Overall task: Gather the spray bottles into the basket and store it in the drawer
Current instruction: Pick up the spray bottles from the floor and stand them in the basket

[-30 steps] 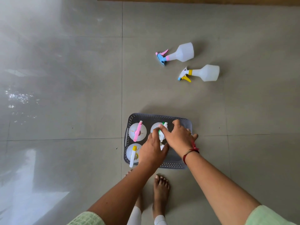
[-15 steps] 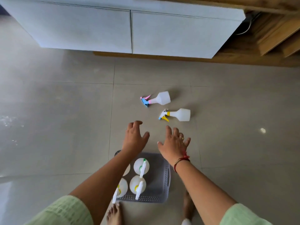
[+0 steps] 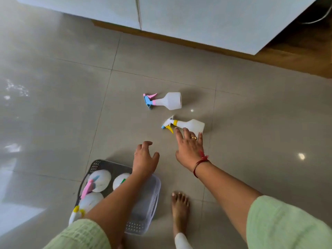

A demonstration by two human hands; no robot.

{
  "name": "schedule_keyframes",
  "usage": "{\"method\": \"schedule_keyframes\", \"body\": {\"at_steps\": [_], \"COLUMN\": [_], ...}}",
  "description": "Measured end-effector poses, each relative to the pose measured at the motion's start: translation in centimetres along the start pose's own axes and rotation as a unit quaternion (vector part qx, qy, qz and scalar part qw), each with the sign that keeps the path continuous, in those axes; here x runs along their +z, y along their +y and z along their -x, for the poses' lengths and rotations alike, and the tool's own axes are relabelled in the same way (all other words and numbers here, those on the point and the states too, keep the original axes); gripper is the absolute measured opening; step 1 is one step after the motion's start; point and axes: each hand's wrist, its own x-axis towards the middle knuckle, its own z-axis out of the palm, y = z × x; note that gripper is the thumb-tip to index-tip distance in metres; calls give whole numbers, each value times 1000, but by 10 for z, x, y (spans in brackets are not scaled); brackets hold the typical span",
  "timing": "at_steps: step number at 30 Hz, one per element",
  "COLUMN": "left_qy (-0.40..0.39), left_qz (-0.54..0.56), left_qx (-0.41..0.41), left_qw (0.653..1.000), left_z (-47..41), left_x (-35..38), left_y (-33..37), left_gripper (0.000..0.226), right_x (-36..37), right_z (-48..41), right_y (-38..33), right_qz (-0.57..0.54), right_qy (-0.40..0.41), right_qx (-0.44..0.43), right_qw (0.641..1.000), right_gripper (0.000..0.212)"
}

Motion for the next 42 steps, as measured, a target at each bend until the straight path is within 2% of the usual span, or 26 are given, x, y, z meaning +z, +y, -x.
{"method": "schedule_keyframes", "body": {"at_steps": [8,11,14,19,22,25,28,34,37,40,42], "left_qy": [19,28,31,27,36,50,45,60,43,65,71], "left_qz": [82,108,129,162,161,188,201,334,404,413,411], "left_qx": [12,16,23,19,42,35,15,-22,-17,-20,-10], "left_qw": [996,994,991,986,985,980,978,940,914,908,909], "left_z": [-68,-100,-126,-151,-154,-149,-137,-133,-143,-157,-164], "left_x": [50,73,96,127,138,144,145,117,100,89,83], "left_y": [3,-10,-25,-45,-47,-40,-34,-29,-31,-36,-42], "left_gripper": [49,48,55,49,41,26,30,36,23,13,10], "right_x": [38,64,87,105,115,120,119,119,124,127,116], "right_z": [-82,-126,-167,-210,-211,-198,-179,-145,-137,-132,-135], "right_y": [30,42,52,62,59,51,35,0,-18,-33,-32], "right_qz": [39,79,118,130,135,27,-73,-146,-154,-196,-246], "right_qy": [11,7,-19,-104,-57,-28,12,75,96,64,-18], "right_qx": [-11,3,13,31,24,36,52,27,4,-53,-100], "right_qw": [999,997,993,986,989,999,996,986,983,977,964], "right_gripper": [74,63,45,42,37,42,46,41,37,37,41]}}
